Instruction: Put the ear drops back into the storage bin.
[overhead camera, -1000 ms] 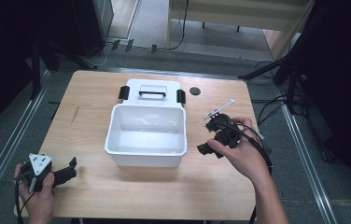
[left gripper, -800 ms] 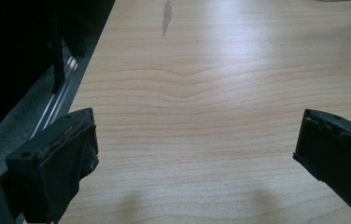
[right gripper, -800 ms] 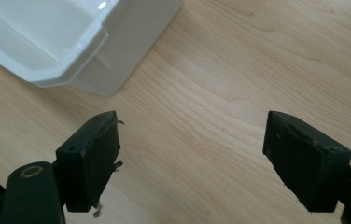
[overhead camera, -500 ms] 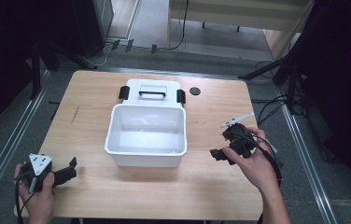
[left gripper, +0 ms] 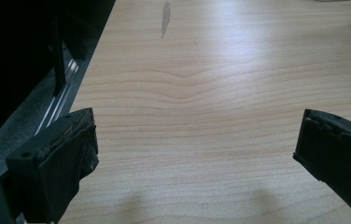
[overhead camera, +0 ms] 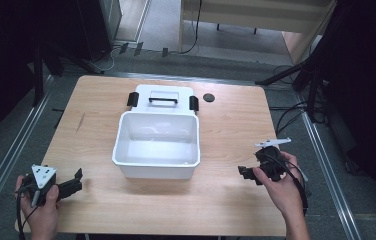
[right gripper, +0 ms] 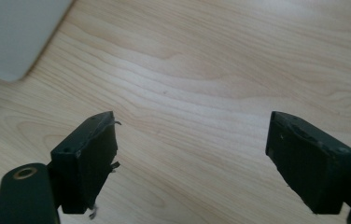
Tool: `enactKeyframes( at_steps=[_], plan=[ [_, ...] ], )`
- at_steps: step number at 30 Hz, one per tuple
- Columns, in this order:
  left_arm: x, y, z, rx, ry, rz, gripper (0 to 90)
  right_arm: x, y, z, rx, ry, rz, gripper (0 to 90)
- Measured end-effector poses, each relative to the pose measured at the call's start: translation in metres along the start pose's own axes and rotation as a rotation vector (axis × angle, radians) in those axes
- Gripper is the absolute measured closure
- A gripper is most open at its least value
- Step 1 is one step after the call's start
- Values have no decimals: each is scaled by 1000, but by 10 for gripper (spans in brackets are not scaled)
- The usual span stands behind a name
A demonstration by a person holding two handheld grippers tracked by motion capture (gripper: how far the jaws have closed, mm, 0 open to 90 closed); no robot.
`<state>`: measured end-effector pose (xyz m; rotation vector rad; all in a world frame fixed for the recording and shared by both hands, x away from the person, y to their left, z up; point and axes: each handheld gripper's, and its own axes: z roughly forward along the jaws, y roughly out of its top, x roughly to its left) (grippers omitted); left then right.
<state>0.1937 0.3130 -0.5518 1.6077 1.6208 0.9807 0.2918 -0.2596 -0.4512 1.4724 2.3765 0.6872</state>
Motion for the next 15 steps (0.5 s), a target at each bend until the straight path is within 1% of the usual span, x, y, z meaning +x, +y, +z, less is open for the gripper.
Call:
enactKeyframes(
  at_steps=[3,4,7,9,10,11,15],
  plan=[
    [0,0,0,-1,1,-1,0,-5,-8,5,-6,-6,15,158],
    [0,0,0,-2,2,-4,0,-10,-17,10,-23,-3,30,155],
    [0,0,0,-1,2,-2,0,-17,-29,16,-51,20,44,150],
    [0,0,0,-3,2,-2,0,-22,-36,20,-66,26,53,148],
    [0,0,0,-3,2,-2,0,-22,-36,20,-66,26,53,148],
    [0,0,0,-3,2,-3,0,-27,-45,22,-94,20,64,147],
    [-1,0,0,-4,2,-3,0,-34,-59,26,-162,23,87,149]
  ],
)
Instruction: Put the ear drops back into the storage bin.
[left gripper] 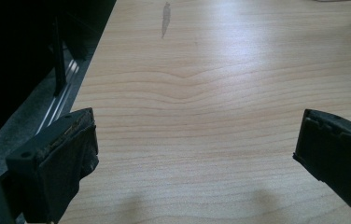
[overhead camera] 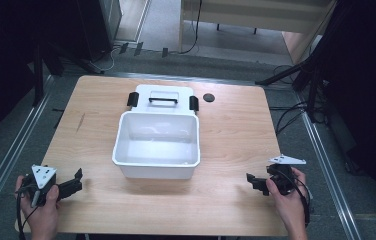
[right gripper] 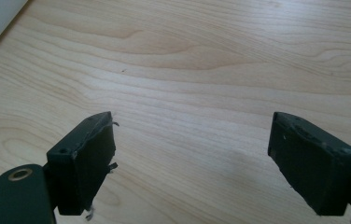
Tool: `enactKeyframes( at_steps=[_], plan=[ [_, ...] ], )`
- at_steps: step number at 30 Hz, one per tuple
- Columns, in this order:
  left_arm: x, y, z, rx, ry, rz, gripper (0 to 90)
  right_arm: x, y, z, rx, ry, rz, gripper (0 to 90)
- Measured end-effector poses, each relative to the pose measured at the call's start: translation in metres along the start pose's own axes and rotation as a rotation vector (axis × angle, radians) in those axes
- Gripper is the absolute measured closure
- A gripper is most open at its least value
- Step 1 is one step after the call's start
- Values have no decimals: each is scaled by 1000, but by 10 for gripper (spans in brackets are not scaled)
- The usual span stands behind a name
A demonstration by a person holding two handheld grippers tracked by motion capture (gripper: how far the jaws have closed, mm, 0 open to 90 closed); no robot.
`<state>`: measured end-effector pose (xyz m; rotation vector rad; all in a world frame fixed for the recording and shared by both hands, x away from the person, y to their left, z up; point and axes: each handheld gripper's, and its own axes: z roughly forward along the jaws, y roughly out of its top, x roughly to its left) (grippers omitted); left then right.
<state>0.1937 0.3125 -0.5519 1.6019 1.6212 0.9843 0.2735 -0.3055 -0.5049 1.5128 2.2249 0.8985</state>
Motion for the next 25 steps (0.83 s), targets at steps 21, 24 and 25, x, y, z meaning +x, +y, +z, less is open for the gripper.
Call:
enactKeyframes(
  at_steps=[21,24,25],
  plan=[
    [1,0,1,5,0,-6,0,-18,-56,-3,-369,-36,90,213],
    [1,0,1,11,-3,-8,0,-18,-57,-3,-367,-29,96,222],
    [1,0,1,11,-3,-8,0,-18,-57,-3,-367,-29,96,222]
  ],
)
